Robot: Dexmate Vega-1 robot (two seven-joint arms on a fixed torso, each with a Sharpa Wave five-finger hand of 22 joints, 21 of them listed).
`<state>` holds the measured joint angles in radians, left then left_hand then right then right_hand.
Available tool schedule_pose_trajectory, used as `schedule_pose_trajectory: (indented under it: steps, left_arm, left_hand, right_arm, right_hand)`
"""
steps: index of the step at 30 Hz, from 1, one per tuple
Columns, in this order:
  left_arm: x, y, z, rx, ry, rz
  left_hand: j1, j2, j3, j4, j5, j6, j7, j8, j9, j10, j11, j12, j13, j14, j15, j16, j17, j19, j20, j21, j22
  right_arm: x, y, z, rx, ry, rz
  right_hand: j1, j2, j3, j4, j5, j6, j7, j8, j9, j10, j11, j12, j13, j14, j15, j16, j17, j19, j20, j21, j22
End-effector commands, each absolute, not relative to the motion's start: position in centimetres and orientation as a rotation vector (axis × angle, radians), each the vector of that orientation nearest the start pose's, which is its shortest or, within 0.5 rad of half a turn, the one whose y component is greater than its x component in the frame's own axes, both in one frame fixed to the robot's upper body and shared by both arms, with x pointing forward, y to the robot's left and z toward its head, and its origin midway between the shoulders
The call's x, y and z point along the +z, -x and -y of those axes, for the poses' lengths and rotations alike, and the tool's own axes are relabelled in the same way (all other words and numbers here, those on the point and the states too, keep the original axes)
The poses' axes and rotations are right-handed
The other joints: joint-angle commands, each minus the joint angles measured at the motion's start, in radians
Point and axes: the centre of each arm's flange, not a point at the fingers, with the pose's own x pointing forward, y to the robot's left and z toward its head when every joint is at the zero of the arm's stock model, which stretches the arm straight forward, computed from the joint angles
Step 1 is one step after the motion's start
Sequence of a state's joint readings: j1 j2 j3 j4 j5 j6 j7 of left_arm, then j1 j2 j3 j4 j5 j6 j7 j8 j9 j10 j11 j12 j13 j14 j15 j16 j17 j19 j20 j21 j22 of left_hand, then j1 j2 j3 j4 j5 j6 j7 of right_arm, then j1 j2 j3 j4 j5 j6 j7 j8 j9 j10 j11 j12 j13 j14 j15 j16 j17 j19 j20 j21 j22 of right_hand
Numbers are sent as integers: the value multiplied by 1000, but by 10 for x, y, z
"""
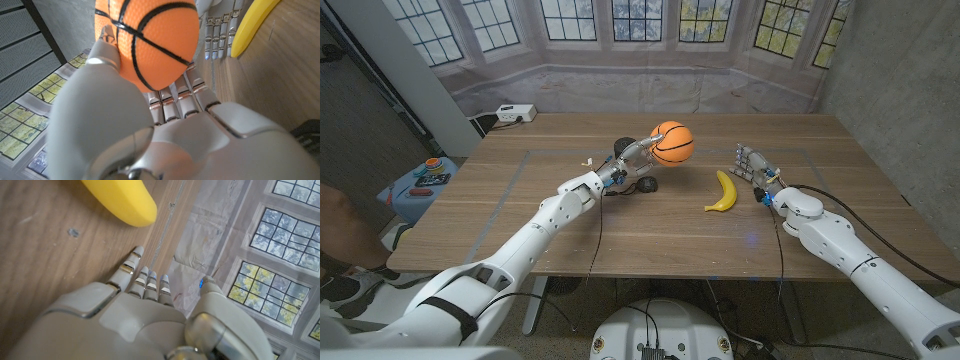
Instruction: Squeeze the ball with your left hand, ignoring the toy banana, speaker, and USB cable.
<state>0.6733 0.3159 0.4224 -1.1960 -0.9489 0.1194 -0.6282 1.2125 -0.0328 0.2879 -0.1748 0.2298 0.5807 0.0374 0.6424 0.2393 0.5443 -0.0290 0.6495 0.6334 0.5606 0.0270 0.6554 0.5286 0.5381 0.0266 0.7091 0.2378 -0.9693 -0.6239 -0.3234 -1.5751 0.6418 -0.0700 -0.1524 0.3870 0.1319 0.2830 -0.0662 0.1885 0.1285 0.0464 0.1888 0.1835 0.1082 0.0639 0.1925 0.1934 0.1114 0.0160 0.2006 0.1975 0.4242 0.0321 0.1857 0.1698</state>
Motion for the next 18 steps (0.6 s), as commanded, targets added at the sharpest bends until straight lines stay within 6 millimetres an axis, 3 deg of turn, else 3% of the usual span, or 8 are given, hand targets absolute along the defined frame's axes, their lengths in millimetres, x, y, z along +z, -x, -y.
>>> schedule_pose_trajectory:
  steps: [1,9,18]
  left_arm:
    - [-14,-655,-152,-910,363,313]
    - [-15,-650,-160,-886,374,309]
    - [-15,-645,-163,-887,370,306]
  left_hand:
    - [184,131,13,-3,11,89,-49,114,165,111,-82,23,72,235,-212,22,124,24,-23,40,11]
    - [233,112,16,-1,19,116,-51,165,218,164,-76,44,122,292,-237,31,132,39,-44,117,36]
    - [244,107,20,4,21,112,-48,178,240,173,-65,41,143,305,-242,20,127,30,-50,156,51]
  right_arm:
    - [-58,-628,281,120,38,350]
    - [-59,-627,274,126,35,353]
    - [-61,-623,272,125,36,356]
  right_hand:
    - [-10,4,2,-6,-1,7,1,4,4,-2,0,3,2,6,5,4,4,5,6,9,3]
    - [-12,3,2,-6,-1,7,2,5,4,-2,-2,3,2,6,5,4,4,5,6,9,3]
    - [-12,4,3,-7,-1,7,2,5,4,-2,0,3,2,7,6,4,4,5,6,9,3]
